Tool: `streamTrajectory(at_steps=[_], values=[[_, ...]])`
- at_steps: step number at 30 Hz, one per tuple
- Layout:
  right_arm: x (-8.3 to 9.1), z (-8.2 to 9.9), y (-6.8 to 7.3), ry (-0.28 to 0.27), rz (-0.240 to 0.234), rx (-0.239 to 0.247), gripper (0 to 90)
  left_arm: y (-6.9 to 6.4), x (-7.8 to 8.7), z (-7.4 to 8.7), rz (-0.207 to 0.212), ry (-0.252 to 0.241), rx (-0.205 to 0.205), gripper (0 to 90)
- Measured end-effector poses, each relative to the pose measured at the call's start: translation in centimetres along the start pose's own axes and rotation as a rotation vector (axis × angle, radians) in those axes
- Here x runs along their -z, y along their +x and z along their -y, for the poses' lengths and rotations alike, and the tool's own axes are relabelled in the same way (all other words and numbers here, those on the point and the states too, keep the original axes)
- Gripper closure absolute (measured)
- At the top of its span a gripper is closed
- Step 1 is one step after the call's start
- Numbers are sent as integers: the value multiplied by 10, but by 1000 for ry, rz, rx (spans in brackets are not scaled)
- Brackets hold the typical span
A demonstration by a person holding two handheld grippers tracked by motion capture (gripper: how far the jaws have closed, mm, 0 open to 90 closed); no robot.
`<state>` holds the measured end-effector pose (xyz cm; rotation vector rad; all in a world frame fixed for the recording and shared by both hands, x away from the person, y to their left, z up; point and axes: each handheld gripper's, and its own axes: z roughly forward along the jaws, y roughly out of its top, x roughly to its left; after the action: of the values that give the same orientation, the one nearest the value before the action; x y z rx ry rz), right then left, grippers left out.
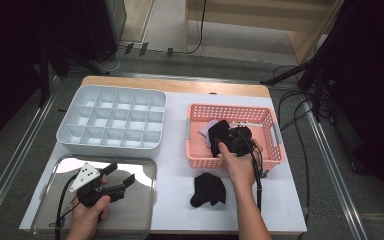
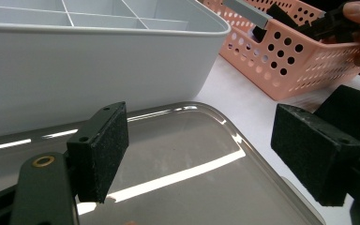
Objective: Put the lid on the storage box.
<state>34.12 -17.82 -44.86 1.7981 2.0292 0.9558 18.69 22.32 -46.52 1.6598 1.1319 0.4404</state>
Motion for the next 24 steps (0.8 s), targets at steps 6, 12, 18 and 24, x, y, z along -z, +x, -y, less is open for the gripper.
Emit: streamTrajectory(at_steps=[6,12,18,24], values=[[-1,0,-1,28,-7,13,605,1,0,0,3,-3,4,209],[1,2,-2,17,-18,17,795,0,0,0,2,-4,3,209],[5,6,-2,-71,-10,27,812,1,0,0,2,-5,4,210],[16,10,-10,-210,-80,-11,814,1,0,0,6,-6,4,210]])
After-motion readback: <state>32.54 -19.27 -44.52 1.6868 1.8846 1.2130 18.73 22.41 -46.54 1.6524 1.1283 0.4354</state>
